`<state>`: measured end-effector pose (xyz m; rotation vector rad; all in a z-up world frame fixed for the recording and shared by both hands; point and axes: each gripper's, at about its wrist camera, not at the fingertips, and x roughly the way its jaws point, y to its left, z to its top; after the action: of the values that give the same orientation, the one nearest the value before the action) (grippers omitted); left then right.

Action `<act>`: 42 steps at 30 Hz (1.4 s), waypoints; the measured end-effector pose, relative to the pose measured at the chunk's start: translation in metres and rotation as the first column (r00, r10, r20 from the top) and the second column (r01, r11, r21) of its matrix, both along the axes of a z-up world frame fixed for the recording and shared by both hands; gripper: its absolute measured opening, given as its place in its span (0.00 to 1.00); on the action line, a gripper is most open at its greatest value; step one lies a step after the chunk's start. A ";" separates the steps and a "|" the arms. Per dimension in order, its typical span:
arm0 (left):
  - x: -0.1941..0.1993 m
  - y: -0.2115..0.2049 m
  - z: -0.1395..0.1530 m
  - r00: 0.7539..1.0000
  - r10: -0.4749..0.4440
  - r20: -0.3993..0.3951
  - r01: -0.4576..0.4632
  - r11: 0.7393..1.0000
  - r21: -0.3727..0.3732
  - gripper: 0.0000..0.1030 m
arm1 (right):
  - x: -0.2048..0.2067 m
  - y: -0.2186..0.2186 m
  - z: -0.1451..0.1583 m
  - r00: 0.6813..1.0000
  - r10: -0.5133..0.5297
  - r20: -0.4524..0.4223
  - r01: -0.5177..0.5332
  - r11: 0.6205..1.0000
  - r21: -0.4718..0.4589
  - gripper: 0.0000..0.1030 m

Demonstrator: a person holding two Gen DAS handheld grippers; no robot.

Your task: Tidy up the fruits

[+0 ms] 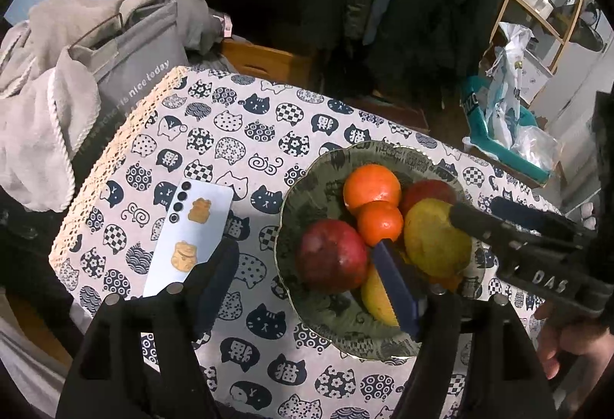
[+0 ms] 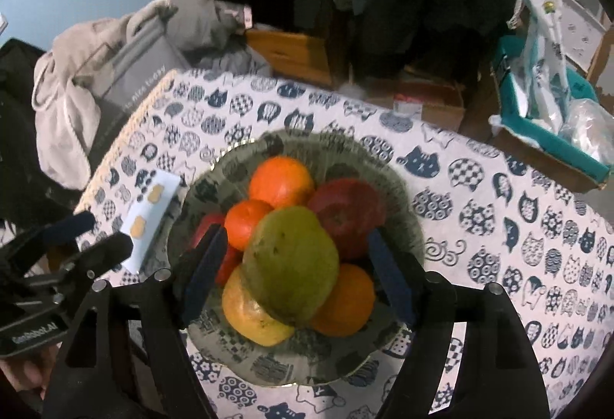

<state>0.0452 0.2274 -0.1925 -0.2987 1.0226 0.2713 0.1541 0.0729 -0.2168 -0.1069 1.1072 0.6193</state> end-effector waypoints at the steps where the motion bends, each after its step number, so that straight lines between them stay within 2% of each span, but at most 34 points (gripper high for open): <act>1: -0.001 -0.001 0.003 1.000 -0.001 0.003 0.001 1.000 0.004 0.73 | -0.001 -0.002 0.005 1.000 -0.006 0.013 0.006 1.000 -0.002 0.75; 3: -0.003 -0.003 0.010 1.000 0.000 0.012 0.000 1.000 0.013 0.73 | -0.002 -0.005 0.015 0.999 -0.018 0.049 0.018 1.000 -0.014 0.75; 6: -0.006 -0.006 0.022 0.999 -0.002 0.040 0.001 1.000 0.026 0.78 | -0.006 -0.011 0.031 0.995 -0.032 0.094 0.034 0.999 -0.026 0.75; 14: -0.015 -0.016 0.054 0.994 -0.016 0.105 0.011 0.999 0.051 0.79 | -0.019 -0.033 0.074 0.977 -0.070 0.203 0.079 0.996 -0.034 0.76; 18: -0.022 -0.022 0.073 0.988 -0.023 0.150 0.012 0.997 0.076 0.85 | -0.029 -0.044 0.097 0.964 -0.089 0.251 0.096 0.995 -0.018 0.76; 24: -0.032 -0.028 0.098 0.978 -0.029 0.209 0.010 0.996 0.091 0.85 | -0.043 -0.061 0.131 0.943 -0.107 0.315 0.109 0.994 0.008 0.76; 27: -0.039 -0.030 0.111 0.969 -0.025 0.244 0.001 0.995 0.097 0.87 | -0.051 -0.069 0.145 0.933 -0.114 0.342 0.114 0.993 0.020 0.77; 32: -0.048 -0.038 0.134 0.951 -0.030 0.306 -0.010 0.992 0.129 0.97 | -0.065 -0.082 0.167 0.911 -0.117 0.396 0.114 0.993 0.031 0.77; 42: -0.065 -0.060 0.170 0.915 -0.067 0.397 -0.011 0.981 0.192 0.99 | -0.086 -0.109 0.195 0.868 -0.140 0.476 0.131 0.990 0.052 0.77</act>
<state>-0.0199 0.1677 -0.0220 -0.1553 0.5862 0.2662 0.0681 -0.0364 -0.0222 -0.1562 0.6190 0.4417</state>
